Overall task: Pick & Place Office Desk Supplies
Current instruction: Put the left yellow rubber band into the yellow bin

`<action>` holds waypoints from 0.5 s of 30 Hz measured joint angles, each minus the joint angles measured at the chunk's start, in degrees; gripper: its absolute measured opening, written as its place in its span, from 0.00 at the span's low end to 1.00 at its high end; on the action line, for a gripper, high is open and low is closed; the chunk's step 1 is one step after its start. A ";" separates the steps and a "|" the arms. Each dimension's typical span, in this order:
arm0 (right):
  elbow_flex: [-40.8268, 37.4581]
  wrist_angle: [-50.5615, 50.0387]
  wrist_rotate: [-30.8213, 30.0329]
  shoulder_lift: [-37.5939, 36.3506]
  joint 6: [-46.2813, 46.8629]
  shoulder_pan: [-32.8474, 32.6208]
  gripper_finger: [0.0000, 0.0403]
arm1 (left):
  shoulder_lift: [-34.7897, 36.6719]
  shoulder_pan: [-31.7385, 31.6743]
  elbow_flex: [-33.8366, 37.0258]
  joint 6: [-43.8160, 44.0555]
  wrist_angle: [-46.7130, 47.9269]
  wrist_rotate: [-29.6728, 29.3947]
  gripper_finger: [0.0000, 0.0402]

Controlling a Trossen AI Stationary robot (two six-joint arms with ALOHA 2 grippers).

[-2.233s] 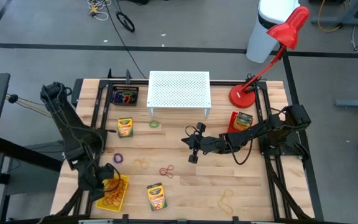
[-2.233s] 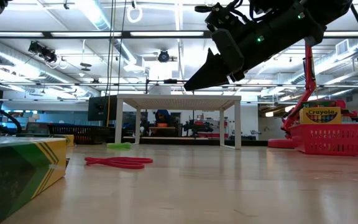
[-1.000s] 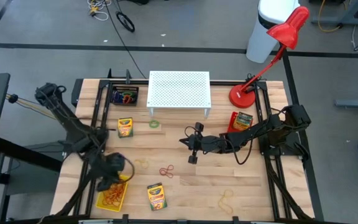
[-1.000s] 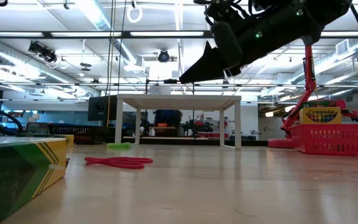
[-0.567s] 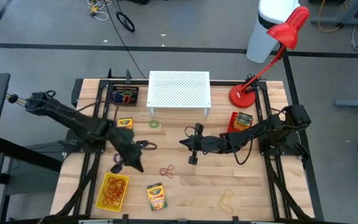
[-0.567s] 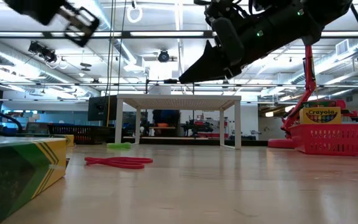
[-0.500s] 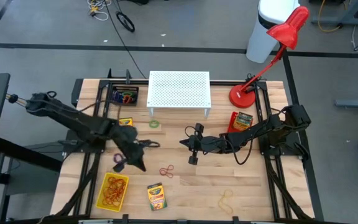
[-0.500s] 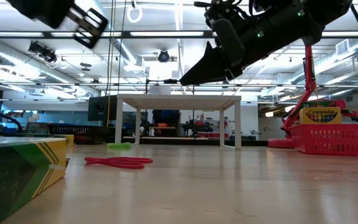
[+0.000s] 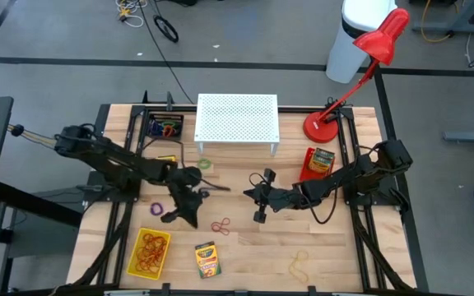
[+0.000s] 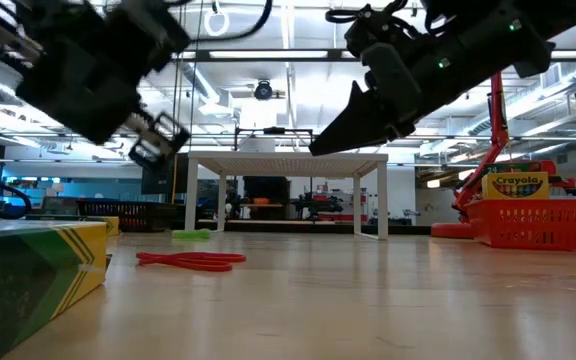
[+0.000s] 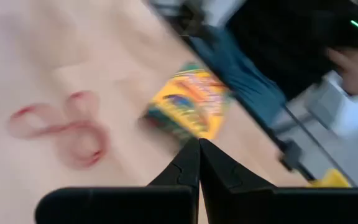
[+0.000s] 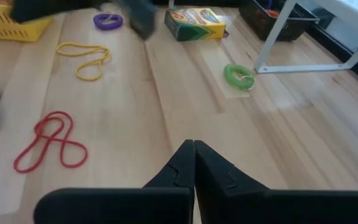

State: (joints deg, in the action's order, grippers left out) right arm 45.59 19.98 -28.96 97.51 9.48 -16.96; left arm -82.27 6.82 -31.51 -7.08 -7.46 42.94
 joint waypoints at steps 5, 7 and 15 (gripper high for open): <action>-0.07 -0.05 -0.10 0.00 0.81 -0.01 0.02 | 5.59 -2.40 7.60 8.95 -10.20 -14.07 0.01; -0.07 -0.14 -0.17 0.00 0.81 0.03 0.02 | 7.88 -1.86 9.31 12.99 -9.79 -19.66 0.01; -0.10 -0.06 -1.39 0.00 -0.74 0.10 0.03 | 8.53 1.95 7.38 24.81 1.08 -28.39 0.14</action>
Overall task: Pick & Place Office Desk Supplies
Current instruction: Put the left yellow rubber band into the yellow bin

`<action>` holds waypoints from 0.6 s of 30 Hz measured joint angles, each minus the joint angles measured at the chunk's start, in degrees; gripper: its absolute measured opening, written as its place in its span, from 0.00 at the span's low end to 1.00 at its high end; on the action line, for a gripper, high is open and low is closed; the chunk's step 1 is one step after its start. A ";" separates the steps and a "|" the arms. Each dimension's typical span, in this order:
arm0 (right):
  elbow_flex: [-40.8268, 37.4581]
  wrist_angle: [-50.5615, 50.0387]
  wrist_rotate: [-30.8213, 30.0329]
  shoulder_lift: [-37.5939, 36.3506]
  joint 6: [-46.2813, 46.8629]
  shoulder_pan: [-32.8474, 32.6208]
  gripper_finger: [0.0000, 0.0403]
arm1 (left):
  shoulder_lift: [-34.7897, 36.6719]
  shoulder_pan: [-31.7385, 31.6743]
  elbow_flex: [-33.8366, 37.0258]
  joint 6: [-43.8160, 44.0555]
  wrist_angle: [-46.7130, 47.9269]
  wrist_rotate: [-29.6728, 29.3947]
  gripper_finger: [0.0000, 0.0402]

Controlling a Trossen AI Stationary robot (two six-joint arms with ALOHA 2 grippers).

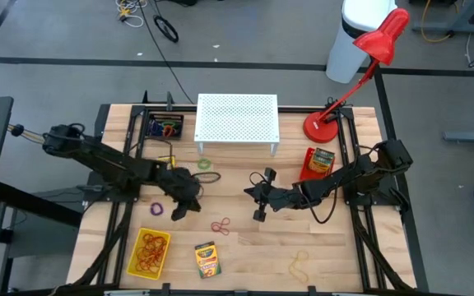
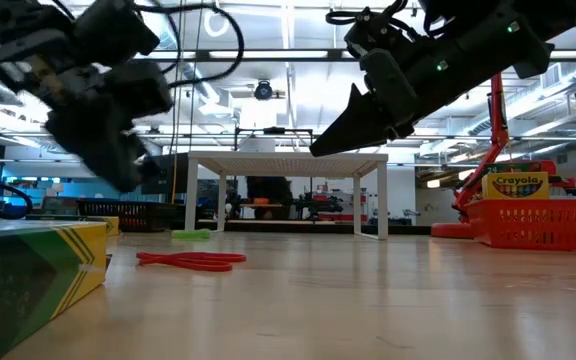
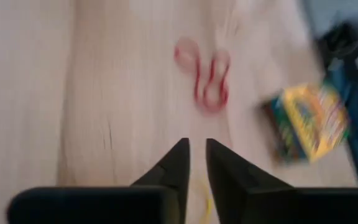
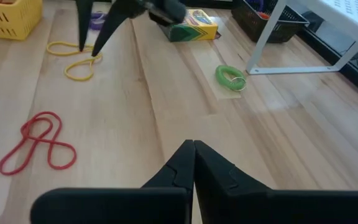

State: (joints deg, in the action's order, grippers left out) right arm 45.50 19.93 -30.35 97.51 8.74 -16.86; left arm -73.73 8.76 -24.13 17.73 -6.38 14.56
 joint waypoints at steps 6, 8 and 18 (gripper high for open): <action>-0.02 0.02 -0.11 0.00 -1.64 0.02 0.03 | 0.00 6.01 -4.59 2.76 18.99 -7.65 0.32; -0.02 0.02 -0.11 0.00 -1.71 0.02 0.03 | 0.00 7.96 -6.41 2.88 23.22 -11.75 0.37; -0.02 -0.04 -0.11 0.00 -2.23 0.02 0.03 | -2.60 13.18 -7.68 3.87 29.76 -19.40 0.44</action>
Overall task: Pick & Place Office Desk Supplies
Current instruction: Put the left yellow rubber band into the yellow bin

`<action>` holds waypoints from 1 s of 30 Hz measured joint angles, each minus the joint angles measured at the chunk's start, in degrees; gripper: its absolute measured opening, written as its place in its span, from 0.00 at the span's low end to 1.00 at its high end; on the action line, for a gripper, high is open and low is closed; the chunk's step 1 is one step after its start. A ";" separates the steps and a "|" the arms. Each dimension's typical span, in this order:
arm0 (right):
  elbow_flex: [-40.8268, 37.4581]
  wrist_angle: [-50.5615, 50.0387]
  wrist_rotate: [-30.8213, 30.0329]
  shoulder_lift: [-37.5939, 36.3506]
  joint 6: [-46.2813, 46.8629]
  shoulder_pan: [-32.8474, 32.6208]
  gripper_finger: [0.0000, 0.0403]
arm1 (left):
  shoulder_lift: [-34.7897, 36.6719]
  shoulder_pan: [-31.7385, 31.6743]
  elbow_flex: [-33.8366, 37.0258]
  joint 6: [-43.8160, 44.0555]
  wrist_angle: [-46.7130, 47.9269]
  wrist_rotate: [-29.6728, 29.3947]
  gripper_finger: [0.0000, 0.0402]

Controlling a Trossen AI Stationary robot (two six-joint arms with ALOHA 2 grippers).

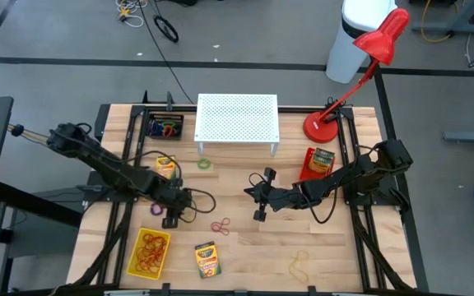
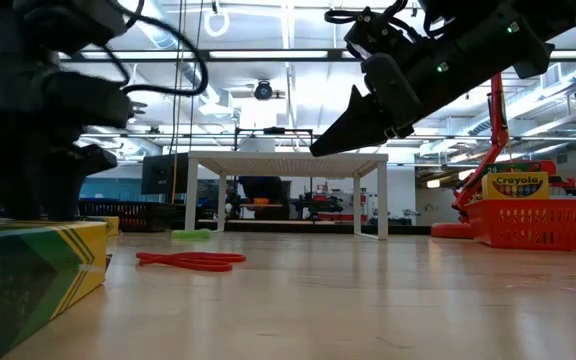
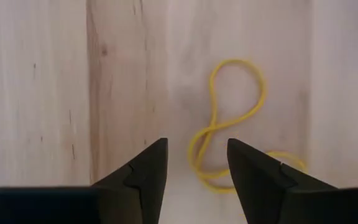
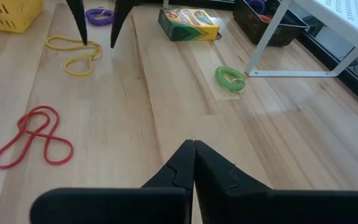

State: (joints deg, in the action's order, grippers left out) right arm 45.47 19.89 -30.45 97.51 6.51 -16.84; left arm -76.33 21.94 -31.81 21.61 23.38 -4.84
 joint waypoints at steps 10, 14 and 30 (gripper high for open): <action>0.00 -0.28 0.00 0.00 -0.49 0.00 0.03 | -4.82 1.43 -0.21 -0.06 -0.35 -3.70 0.22; 0.00 -0.30 0.02 0.00 -0.49 0.00 0.03 | -5.05 1.43 -0.62 -2.87 -0.17 -2.43 0.06; -0.07 -0.48 0.02 0.00 -0.60 0.00 0.03 | 4.98 5.86 -20.91 -1.04 26.37 -3.42 0.01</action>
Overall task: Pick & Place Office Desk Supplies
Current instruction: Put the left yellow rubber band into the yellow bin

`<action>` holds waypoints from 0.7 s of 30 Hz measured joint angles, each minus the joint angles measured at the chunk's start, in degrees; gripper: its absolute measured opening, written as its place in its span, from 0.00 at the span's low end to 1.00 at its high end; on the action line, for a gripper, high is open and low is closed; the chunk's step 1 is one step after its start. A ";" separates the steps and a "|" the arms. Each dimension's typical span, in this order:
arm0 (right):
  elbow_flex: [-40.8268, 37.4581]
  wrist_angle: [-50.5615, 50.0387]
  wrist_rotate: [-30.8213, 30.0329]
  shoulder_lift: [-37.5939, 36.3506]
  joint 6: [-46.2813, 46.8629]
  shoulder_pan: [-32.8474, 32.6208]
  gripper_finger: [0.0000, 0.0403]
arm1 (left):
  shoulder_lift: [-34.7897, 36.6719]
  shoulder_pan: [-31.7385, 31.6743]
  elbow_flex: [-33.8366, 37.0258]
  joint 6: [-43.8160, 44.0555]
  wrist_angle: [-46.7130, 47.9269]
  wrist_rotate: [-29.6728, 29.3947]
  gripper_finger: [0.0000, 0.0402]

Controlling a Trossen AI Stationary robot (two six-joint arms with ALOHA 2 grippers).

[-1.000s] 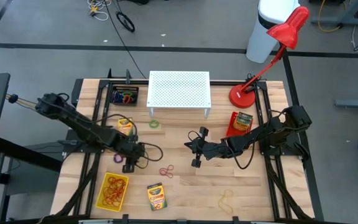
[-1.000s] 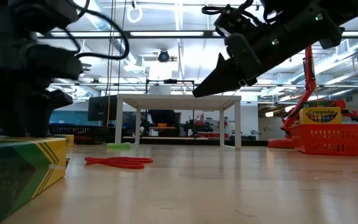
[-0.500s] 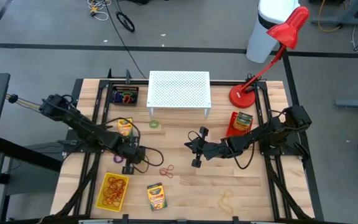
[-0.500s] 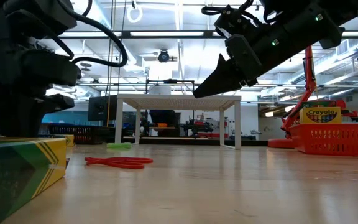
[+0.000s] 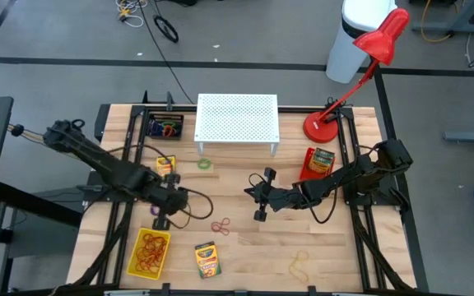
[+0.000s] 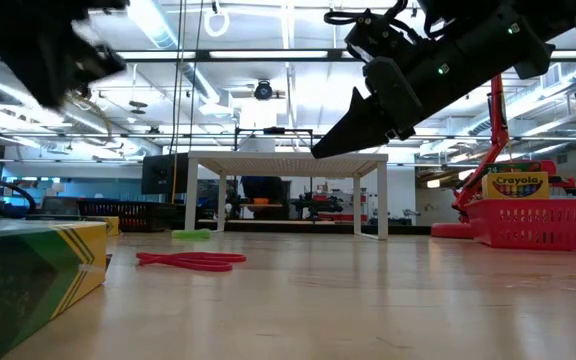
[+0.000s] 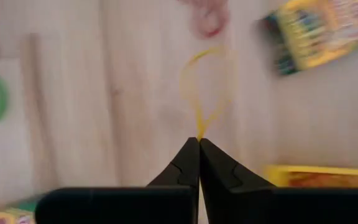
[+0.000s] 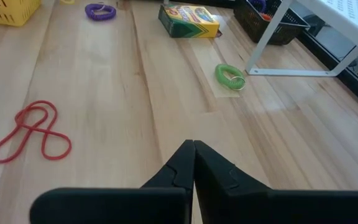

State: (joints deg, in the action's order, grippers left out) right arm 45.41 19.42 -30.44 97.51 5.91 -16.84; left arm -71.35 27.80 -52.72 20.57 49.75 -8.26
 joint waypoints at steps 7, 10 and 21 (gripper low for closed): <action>0.00 0.08 0.00 0.00 -0.15 0.00 0.03 | 1.40 10.19 -6.21 16.32 4.47 4.49 0.01; 0.00 0.11 0.02 0.00 -0.13 0.00 0.03 | 1.40 15.37 -6.62 28.73 4.40 4.02 0.01; 0.00 0.11 0.02 0.00 -0.39 0.00 0.03 | -4.33 32.78 -6.21 71.12 5.50 -3.46 0.01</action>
State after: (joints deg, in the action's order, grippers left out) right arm 45.41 19.53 -30.41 97.51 5.52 -16.84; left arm -75.67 60.58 -58.94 91.69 55.25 -11.72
